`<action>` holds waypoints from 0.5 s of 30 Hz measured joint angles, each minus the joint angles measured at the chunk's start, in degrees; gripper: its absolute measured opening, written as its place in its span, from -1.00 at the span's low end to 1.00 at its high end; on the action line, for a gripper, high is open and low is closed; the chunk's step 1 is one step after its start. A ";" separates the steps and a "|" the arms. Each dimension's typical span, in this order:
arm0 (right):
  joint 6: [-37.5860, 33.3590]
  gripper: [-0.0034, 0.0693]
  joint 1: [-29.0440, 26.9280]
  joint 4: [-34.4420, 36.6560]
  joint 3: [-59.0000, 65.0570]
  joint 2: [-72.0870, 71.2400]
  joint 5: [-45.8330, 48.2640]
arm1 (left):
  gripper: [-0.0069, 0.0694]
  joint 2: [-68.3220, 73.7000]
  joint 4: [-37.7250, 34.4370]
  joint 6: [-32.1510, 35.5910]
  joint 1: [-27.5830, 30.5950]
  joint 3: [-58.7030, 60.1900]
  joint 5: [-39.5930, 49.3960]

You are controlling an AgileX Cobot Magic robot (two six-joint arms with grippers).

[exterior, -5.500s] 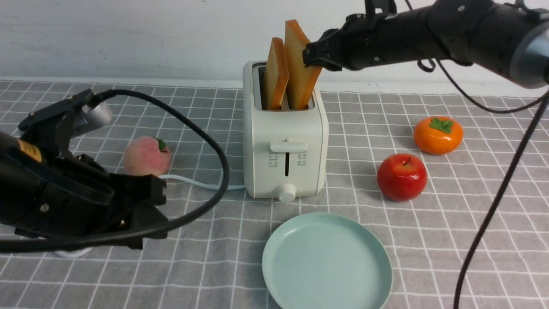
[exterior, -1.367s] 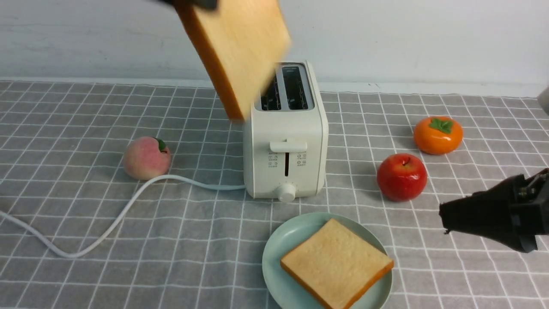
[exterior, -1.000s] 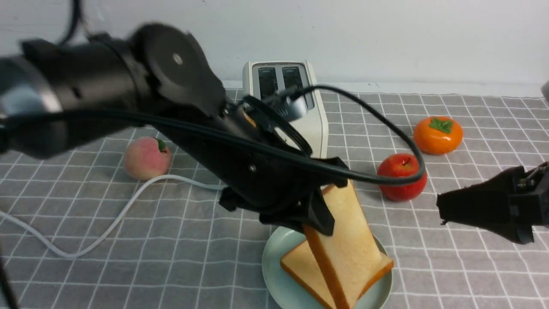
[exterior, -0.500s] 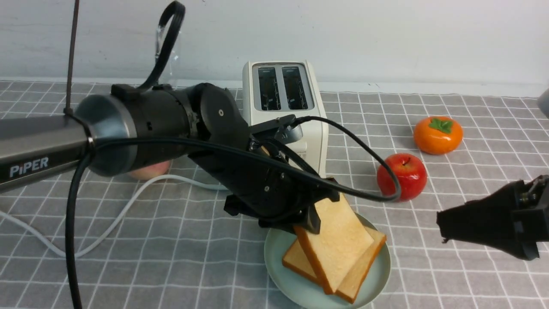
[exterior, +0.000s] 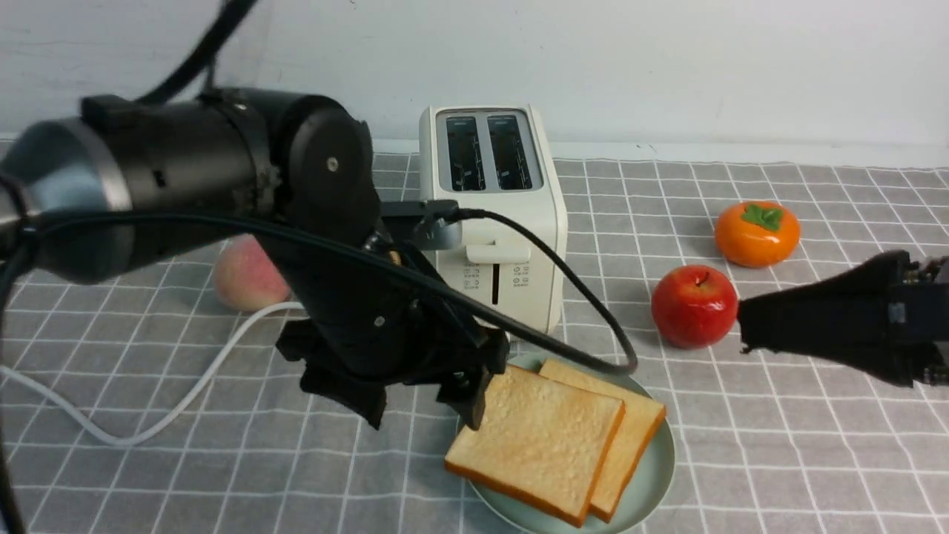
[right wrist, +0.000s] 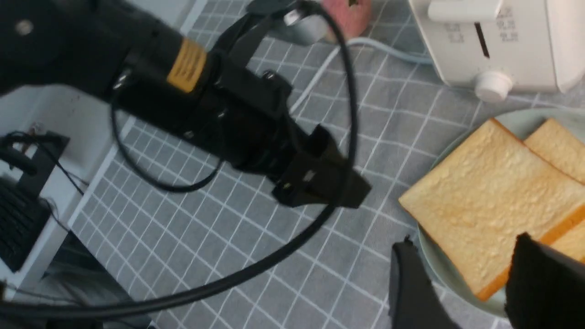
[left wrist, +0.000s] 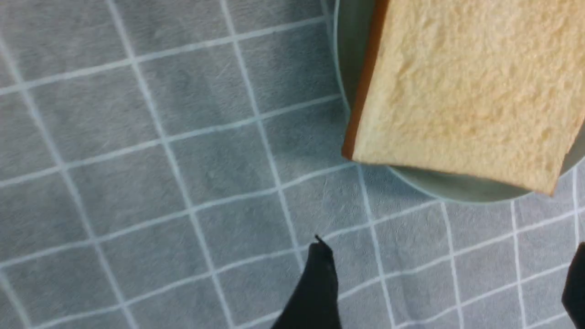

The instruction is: Take toasted bread from bread machine on grey coffee table place on plate.

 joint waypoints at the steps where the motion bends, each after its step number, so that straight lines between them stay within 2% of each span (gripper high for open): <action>1: 0.00 -0.16 0.00 0.00 0.00 0.00 -1.50 | 0.80 -2.19 0.90 -0.24 0.00 0.00 1.42; 5: 0.00 -0.26 0.00 -1.50 0.00 0.00 -4.45 | 0.58 -7.71 1.12 -0.51 0.00 0.00 3.54; 7: 0.15 -0.31 0.00 -3.30 0.00 0.00 -4.00 | 0.32 -11.59 -0.07 -0.35 0.00 0.14 4.66; 13: 1.10 -0.32 0.00 -9.28 0.00 -0.10 6.30 | -0.31 -19.94 -2.01 3.94 0.00 5.77 8.44; 14: 1.21 -0.32 0.00 -9.56 0.00 -0.10 7.26 | -0.34 -20.26 -2.01 3.94 0.00 6.08 8.64; 15: 1.96 -0.32 0.00 -11.59 0.00 -0.51 10.59 | -0.50 -23.37 -2.18 3.97 0.00 8.79 9.26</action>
